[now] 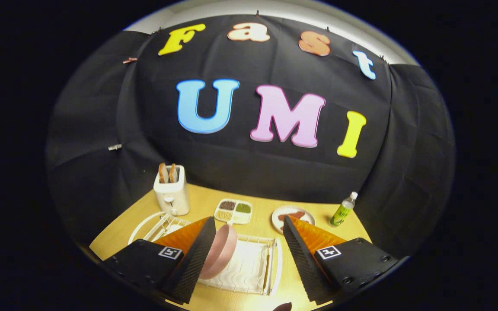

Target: Take the plate from the dish rack, then take the spoon from the basket and place it into the plate.

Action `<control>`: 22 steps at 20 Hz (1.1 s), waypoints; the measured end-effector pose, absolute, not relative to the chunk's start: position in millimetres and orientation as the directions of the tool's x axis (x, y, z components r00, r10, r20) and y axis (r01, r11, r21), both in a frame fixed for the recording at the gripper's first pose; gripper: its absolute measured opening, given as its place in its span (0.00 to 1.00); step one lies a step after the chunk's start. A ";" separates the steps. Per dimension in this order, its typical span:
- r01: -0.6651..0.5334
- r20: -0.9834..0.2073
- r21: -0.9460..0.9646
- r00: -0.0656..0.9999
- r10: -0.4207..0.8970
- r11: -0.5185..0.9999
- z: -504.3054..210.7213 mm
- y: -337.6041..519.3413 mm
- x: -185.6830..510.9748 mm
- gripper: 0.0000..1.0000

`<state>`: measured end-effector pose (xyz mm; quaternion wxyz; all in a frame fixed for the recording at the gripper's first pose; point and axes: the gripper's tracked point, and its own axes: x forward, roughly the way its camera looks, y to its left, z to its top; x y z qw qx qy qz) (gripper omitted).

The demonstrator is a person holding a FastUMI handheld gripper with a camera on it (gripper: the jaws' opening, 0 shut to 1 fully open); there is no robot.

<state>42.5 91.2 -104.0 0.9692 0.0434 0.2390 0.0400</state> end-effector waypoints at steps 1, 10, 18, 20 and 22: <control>-0.061 -0.508 0.125 0.853 0.116 0.990 -114.6 98.1 44.6 0.96; 0.014 -0.803 0.181 0.580 0.140 0.983 -223.7 143.9 53.2 0.83; 0.053 -0.869 0.059 0.493 0.025 0.997 -267.1 143.9 51.2 0.41; 0.059 -0.871 0.046 0.491 0.011 0.997 -267.2 146.1 55.1 0.37; 0.040 -0.873 0.013 0.487 -0.008 0.999 -261.6 146.2 57.6 0.34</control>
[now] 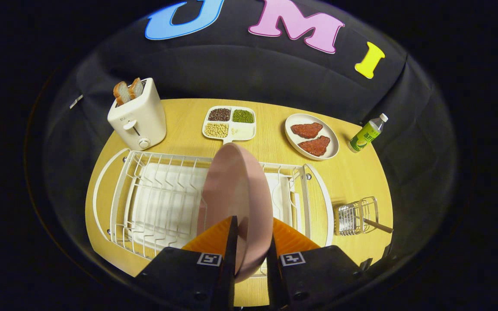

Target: Take the plate from the dish rack, then take the spoon from the basket and place it into the plate.

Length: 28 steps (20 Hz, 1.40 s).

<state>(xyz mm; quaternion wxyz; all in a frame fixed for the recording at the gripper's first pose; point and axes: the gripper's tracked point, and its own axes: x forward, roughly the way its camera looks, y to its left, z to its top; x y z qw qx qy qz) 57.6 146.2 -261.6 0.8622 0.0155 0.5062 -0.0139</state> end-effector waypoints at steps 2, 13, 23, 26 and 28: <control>0.015 -0.863 -0.035 0.504 -0.038 0.999 -252.4 146.7 64.0 0.34; 0.058 -0.803 0.003 0.596 -0.032 0.998 -206.2 116.6 71.5 0.28; 0.041 -0.746 0.281 0.638 0.192 0.959 -172.5 55.2 -33.4 0.27; 0.102 -0.785 0.365 0.568 0.248 0.925 -195.3 37.8 -89.1 0.27; 0.136 -0.810 0.418 0.504 0.300 0.898 -216.6 36.9 -127.1 0.27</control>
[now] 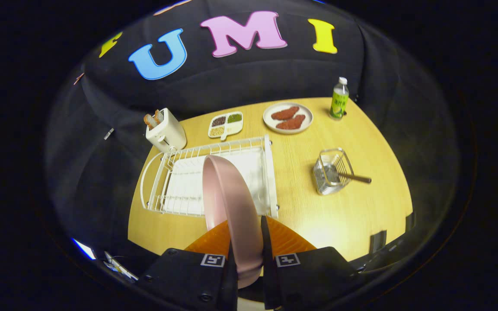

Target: Take the plate from the dish rack, then take the spoon from the basket and place it into the plate.

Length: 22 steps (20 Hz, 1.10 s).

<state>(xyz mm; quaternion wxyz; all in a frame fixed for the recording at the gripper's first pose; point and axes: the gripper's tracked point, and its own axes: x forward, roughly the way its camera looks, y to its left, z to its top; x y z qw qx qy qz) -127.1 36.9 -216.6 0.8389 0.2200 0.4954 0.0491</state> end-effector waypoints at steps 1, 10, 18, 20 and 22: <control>0.157 -0.823 0.441 0.463 0.329 0.884 -227.3 38.5 -146.2 0.27; 0.321 -0.835 0.537 0.331 0.439 0.780 -331.2 78.6 -189.3 0.27; 0.344 -0.801 0.596 0.320 0.506 0.725 -350.1 111.7 -177.1 0.29; 0.328 -0.821 0.565 0.313 0.477 0.757 -354.0 105.4 -177.0 0.33; 0.320 -0.835 0.543 0.308 0.457 0.777 -358.3 98.5 -177.1 0.38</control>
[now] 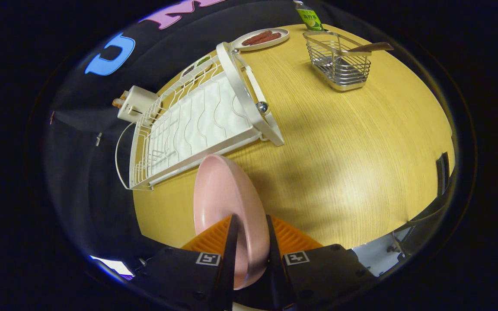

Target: Take the plate from the dish rack, then take the spoon from the basket and place it into the plate.

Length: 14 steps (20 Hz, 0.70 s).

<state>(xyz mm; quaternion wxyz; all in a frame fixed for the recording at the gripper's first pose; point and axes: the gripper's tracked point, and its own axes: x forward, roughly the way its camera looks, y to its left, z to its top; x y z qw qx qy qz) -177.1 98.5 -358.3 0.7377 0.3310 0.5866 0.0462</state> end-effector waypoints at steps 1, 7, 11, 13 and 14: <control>0.319 -0.845 0.526 0.304 0.441 0.788 -360.0 93.4 -178.5 0.39; 0.310 -0.853 0.499 0.340 0.396 0.809 -357.2 62.4 -173.7 0.48; 0.187 -0.800 0.519 0.451 0.396 0.834 -321.4 37.8 -154.3 0.48; 0.108 -0.736 0.526 0.555 0.388 0.843 -291.8 20.9 -129.7 0.49; 0.075 -0.702 0.514 0.609 0.369 0.854 -276.6 8.6 -114.1 0.53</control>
